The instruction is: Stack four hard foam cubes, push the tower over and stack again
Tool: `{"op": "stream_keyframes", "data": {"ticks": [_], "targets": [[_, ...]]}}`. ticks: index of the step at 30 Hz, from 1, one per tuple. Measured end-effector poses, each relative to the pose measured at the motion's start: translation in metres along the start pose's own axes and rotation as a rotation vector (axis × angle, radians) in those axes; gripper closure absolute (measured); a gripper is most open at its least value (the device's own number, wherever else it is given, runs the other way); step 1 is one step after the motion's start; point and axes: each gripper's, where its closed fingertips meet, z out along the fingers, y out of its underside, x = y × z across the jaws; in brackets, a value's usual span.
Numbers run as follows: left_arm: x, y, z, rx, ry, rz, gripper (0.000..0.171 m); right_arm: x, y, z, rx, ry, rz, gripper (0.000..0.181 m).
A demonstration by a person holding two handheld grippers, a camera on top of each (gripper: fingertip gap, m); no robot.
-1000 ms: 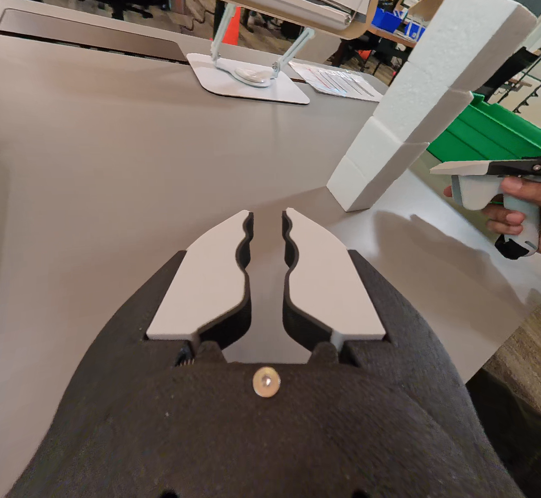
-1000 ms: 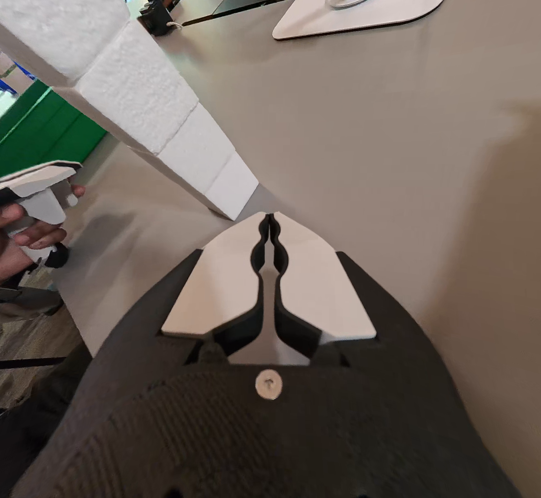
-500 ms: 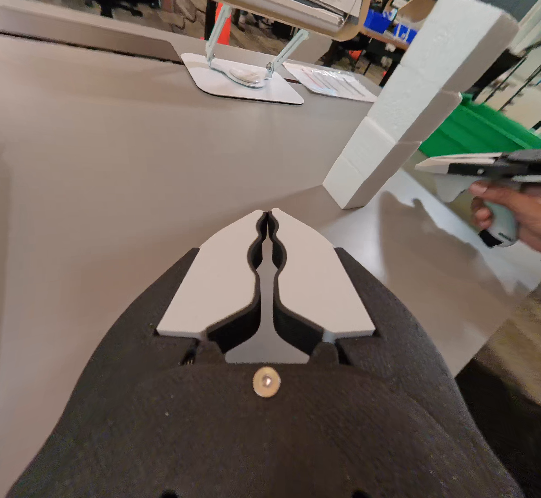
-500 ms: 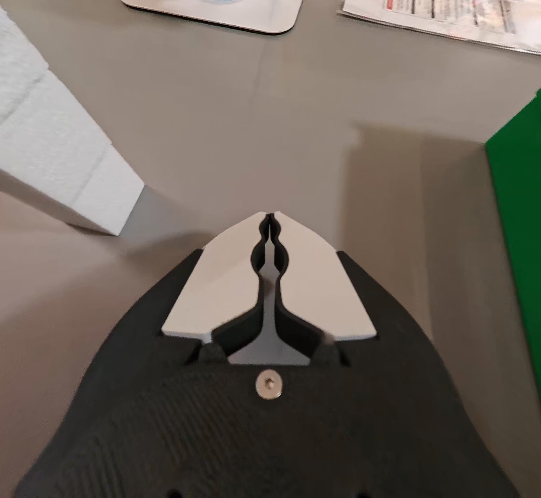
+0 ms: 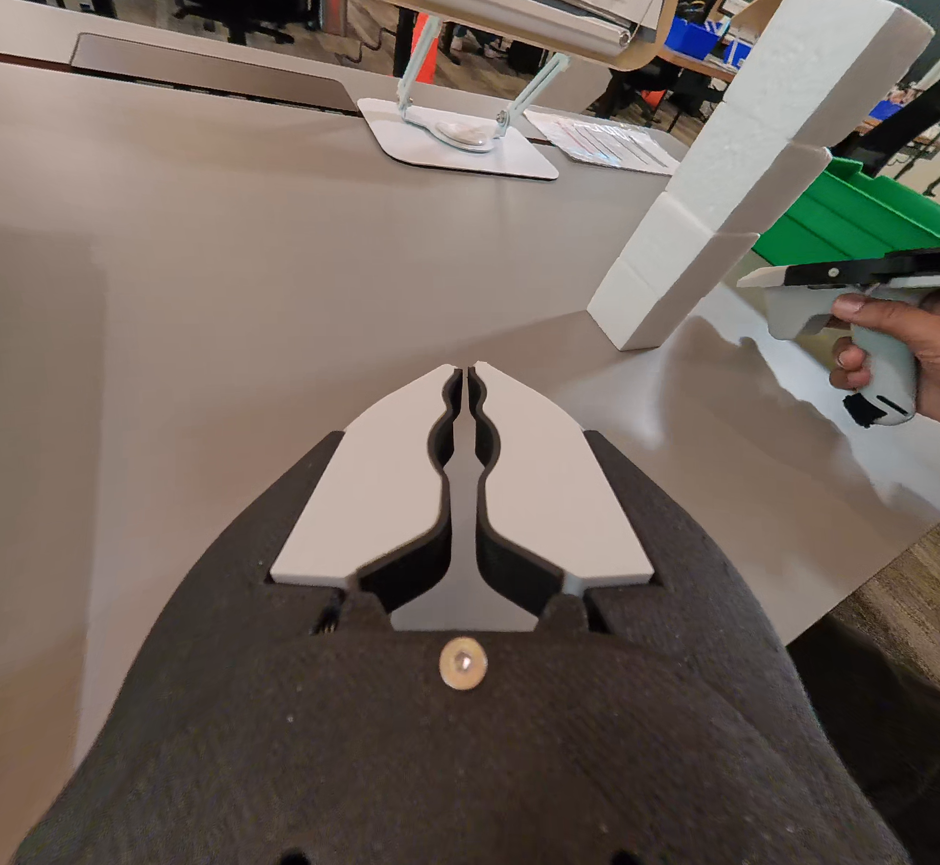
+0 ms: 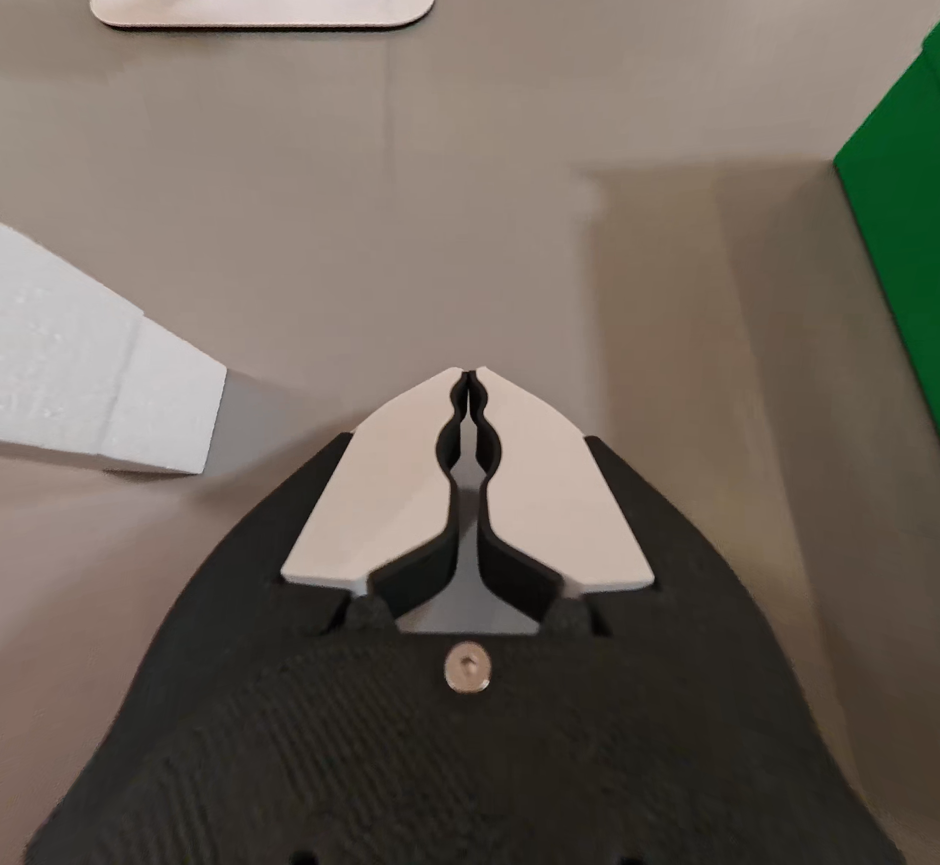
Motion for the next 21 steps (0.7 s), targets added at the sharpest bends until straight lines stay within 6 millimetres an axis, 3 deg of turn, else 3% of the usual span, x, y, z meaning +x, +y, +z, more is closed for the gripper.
{"op": "stream_keyframes", "data": {"ticks": [9,13,15,17,18,20,21], "targets": [[-0.003,0.001,-0.010,0.009,-0.031,0.034,0.169,0.013,-0.004,0.006,-0.165,0.065,0.022,0.181],[-0.002,0.001,-0.009,0.004,-0.023,0.039,0.169,0.007,-0.012,0.011,-0.207,0.128,-0.016,0.181],[-0.002,0.001,-0.009,0.009,-0.025,0.043,0.169,-0.004,-0.006,0.016,-0.284,0.145,-0.094,0.181],[-0.003,0.000,-0.009,0.013,-0.030,0.057,0.169,-0.036,0.008,0.020,-0.397,0.024,-0.143,0.181],[-0.003,-0.001,-0.010,0.014,-0.035,0.068,0.169,-0.069,0.012,0.017,-0.442,-0.144,-0.111,0.181],[-0.004,-0.001,-0.010,0.016,-0.043,0.092,0.169,-0.137,-0.005,-0.007,-0.453,-0.556,0.045,0.181],[-0.004,-0.002,-0.010,0.017,-0.048,0.102,0.169,-0.157,-0.023,-0.021,-0.417,-0.708,0.112,0.181]]}}
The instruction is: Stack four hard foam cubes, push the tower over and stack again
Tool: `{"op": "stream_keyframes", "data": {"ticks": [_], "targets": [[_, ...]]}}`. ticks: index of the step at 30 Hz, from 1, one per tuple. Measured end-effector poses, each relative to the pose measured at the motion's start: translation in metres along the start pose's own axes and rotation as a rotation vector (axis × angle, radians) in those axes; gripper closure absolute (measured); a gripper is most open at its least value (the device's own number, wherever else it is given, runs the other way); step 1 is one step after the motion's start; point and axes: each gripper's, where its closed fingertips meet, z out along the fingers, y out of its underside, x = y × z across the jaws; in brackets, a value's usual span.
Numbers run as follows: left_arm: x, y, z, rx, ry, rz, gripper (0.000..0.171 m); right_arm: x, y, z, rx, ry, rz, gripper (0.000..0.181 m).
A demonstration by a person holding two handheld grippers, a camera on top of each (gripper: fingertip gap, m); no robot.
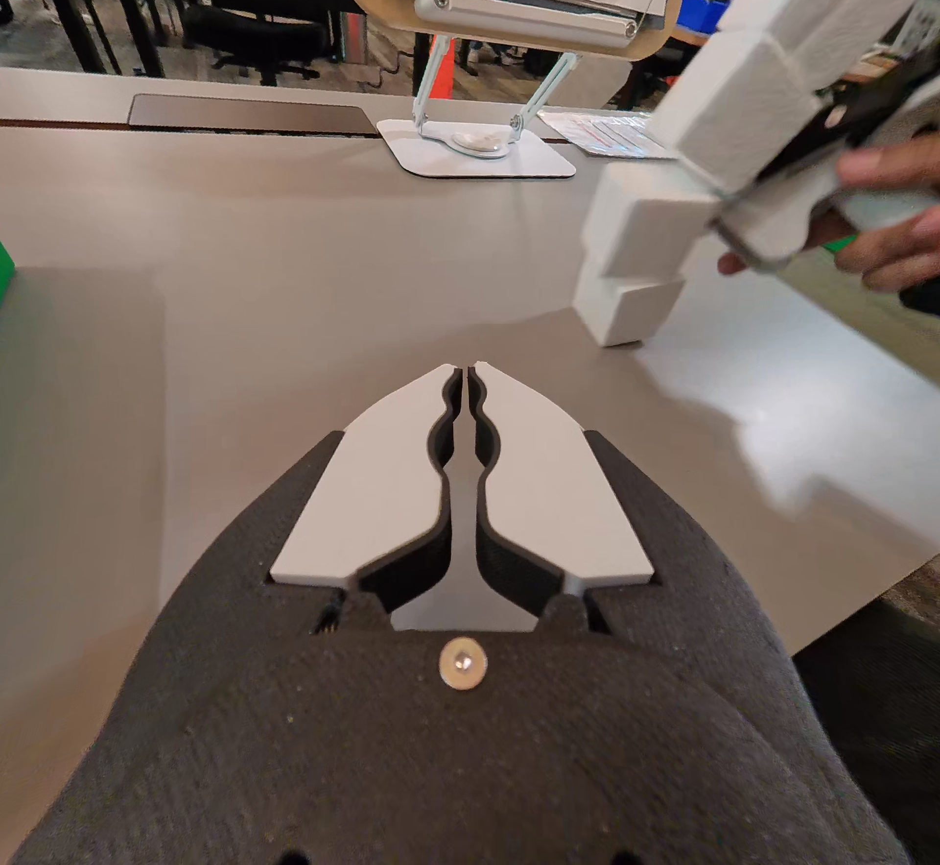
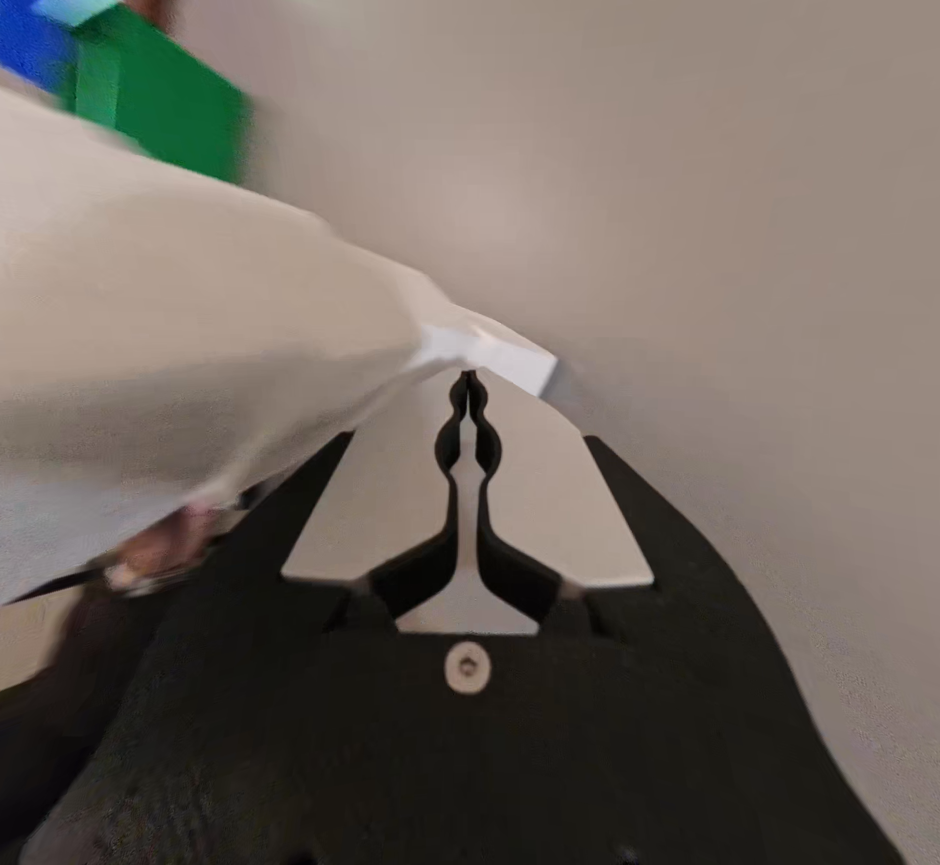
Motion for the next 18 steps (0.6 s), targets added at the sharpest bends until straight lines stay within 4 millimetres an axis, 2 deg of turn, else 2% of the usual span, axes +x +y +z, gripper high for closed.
{"op": "stream_keyframes", "data": {"ticks": [1,2,5,12,15,18], "targets": [[0.000,0.000,0.000,0.001,-0.005,0.008,0.169,-0.013,-0.010,-0.005,0.034,-0.064,0.016,0.181],[0.000,-0.001,-0.001,0.004,-0.008,0.016,0.169,-0.015,-0.018,-0.010,0.059,-0.055,0.010,0.181],[0.001,-0.003,-0.002,0.019,-0.014,0.038,0.170,0.003,-0.027,-0.021,0.081,0.087,-0.067,0.181],[0.002,-0.006,-0.003,0.040,-0.018,0.030,0.171,0.058,0.001,-0.042,0.069,0.306,-0.224,0.181],[0.002,-0.006,-0.004,0.040,-0.019,0.030,0.170,0.076,0.010,-0.047,0.129,0.310,-0.287,0.179],[0.002,-0.006,-0.005,0.039,-0.024,0.034,0.170,0.084,0.015,-0.052,0.232,0.245,-0.337,0.173]]}}
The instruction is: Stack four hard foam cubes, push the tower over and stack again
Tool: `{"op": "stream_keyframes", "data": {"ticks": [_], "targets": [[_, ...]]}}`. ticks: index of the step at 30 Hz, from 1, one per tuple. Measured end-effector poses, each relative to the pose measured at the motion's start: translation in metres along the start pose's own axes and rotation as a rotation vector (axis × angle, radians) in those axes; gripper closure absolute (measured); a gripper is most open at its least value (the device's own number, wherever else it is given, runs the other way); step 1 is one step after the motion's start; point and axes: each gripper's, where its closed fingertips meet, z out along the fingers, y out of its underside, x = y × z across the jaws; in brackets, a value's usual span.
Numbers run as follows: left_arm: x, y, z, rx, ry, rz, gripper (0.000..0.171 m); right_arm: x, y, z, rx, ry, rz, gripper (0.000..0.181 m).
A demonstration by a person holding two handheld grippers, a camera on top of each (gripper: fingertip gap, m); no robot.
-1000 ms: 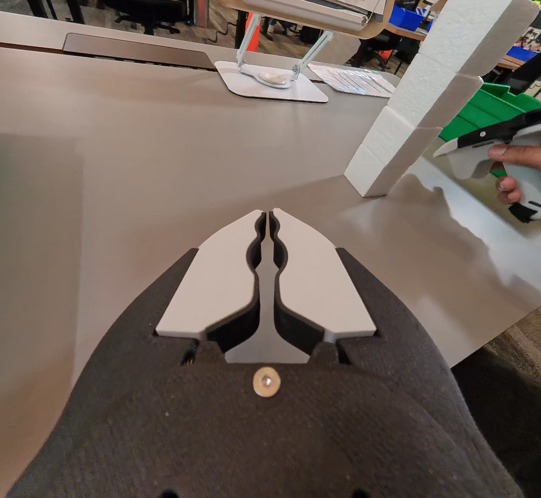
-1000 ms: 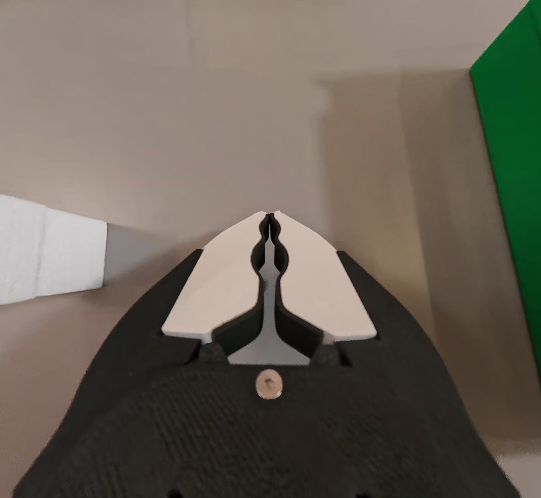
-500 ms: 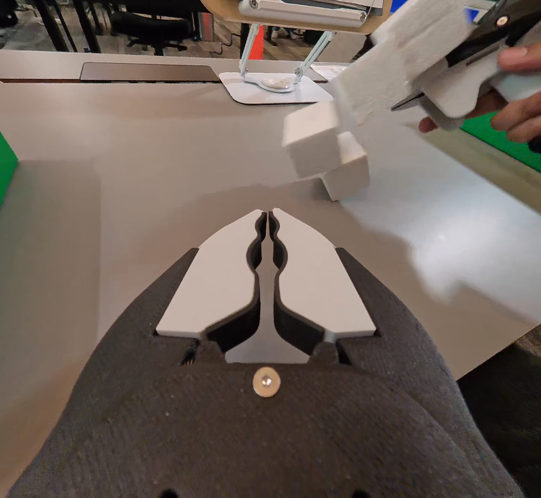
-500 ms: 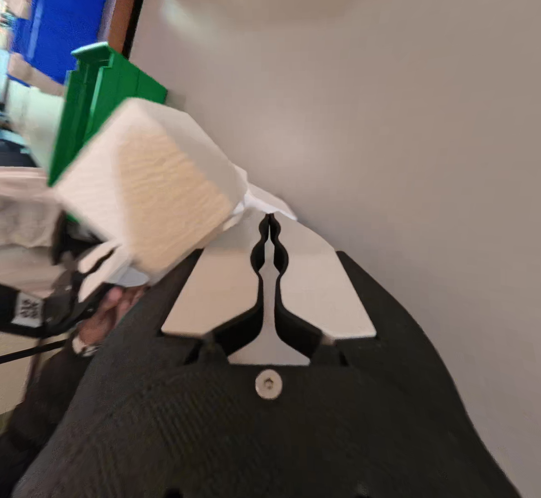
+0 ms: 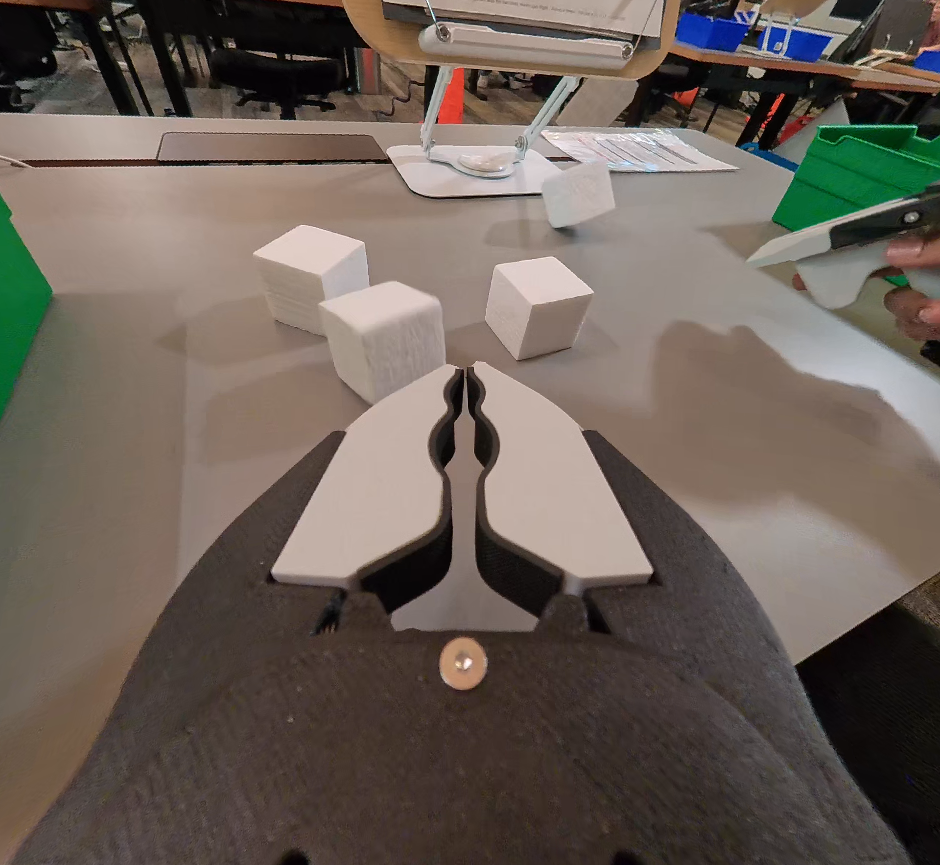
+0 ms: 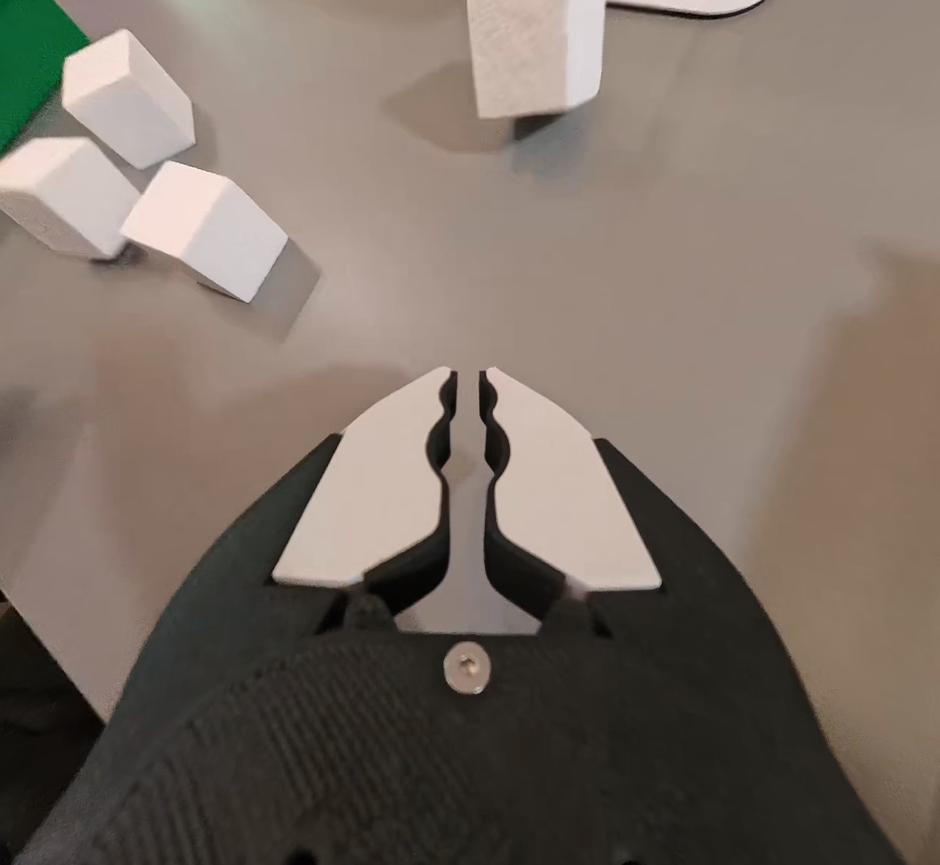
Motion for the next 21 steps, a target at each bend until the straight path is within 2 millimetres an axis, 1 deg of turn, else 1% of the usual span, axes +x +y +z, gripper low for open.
{"op": "stream_keyframes", "data": {"ticks": [2,5,8,10,14,18,19,21], "targets": [[0.000,-0.001,0.000,0.002,-0.001,0.003,0.169,-0.002,-0.003,-0.002,0.036,-0.064,0.029,0.174],[0.000,-0.002,0.001,0.004,-0.012,0.020,0.166,-0.017,-0.024,-0.010,0.183,-0.224,0.116,0.171],[-0.001,-0.003,0.001,0.010,-0.020,0.022,0.162,-0.026,-0.037,-0.017,0.280,-0.345,0.195,0.166],[-0.001,-0.005,0.001,0.020,-0.018,0.012,0.160,-0.025,-0.039,-0.017,0.297,-0.342,0.180,0.158],[0.004,-0.007,0.002,0.029,0.021,-0.013,0.158,-0.022,-0.039,-0.016,0.319,-0.244,0.025,0.146],[0.013,-0.005,0.010,0.006,0.073,-0.022,0.154,-0.028,-0.036,-0.016,0.333,-0.215,-0.065,0.138],[0.016,-0.005,0.012,0.003,0.082,-0.020,0.152,-0.029,-0.034,-0.015,0.332,-0.213,-0.077,0.134],[0.020,-0.004,0.015,-0.001,0.092,-0.014,0.150,-0.032,-0.036,-0.018,0.390,-0.208,-0.122,0.112]]}}
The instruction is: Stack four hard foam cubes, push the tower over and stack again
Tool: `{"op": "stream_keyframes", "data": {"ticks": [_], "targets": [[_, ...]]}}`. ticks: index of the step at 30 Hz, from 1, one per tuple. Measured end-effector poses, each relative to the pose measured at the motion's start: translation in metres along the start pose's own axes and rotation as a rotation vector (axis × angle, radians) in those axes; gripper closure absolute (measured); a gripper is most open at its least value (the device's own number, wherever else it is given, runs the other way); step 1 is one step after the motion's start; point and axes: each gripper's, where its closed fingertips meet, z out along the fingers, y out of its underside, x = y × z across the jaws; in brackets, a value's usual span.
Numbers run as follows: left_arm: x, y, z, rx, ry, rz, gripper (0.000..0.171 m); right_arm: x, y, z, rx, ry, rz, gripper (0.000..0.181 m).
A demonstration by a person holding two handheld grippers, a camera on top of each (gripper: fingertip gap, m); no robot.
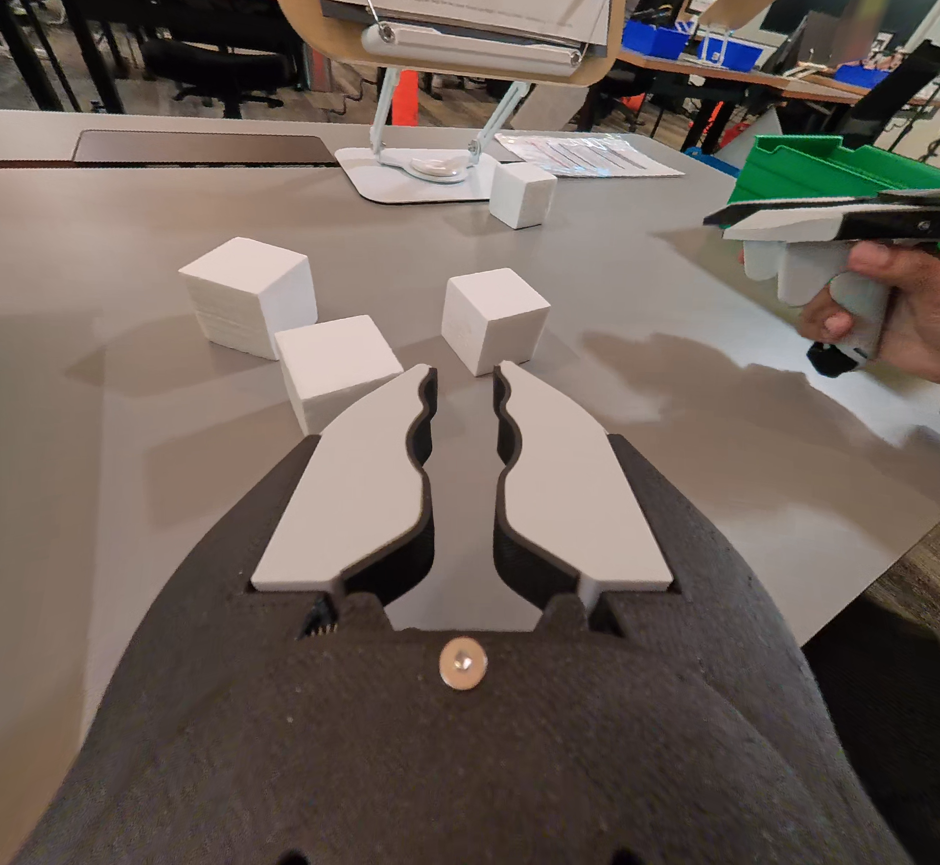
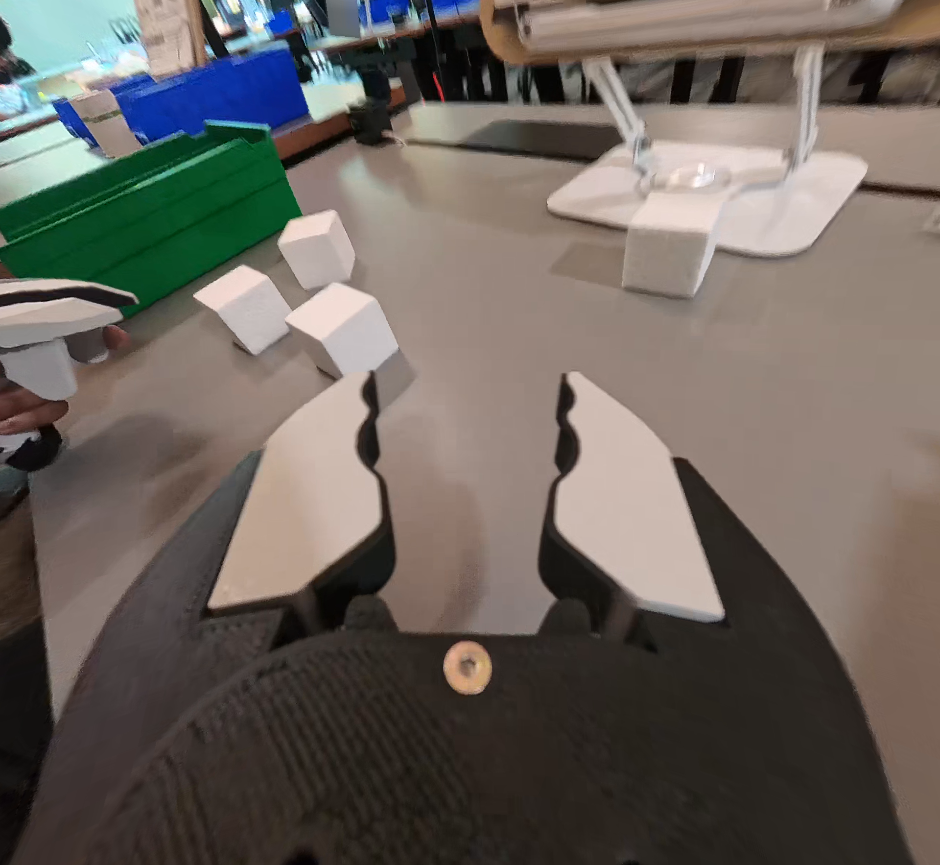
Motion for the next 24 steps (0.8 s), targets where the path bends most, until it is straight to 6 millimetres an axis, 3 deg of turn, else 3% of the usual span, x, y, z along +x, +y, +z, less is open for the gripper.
{"op": "stream_keyframes", "data": {"ticks": [2,5,10,19,24], "targets": [[0.004,0.000,0.004,-0.003,0.011,0.002,0.148,-0.011,-0.011,-0.002,0.106,-0.040,-0.041,0.095],[0.008,0.000,0.010,-0.008,0.027,-0.002,0.148,-0.031,-0.013,-0.007,0.131,-0.122,-0.061,0.089],[0.013,0.000,0.019,-0.017,0.049,-0.013,0.147,-0.040,-0.005,-0.010,0.104,-0.103,-0.161,0.106],[0.014,0.000,0.019,-0.023,0.045,-0.013,0.147,-0.041,0.006,-0.008,0.054,-0.161,-0.092,0.105],[0.008,0.007,0.009,-0.038,0.015,0.004,0.146,-0.051,0.011,0.008,-0.012,-0.190,-0.097,0.106]]}}
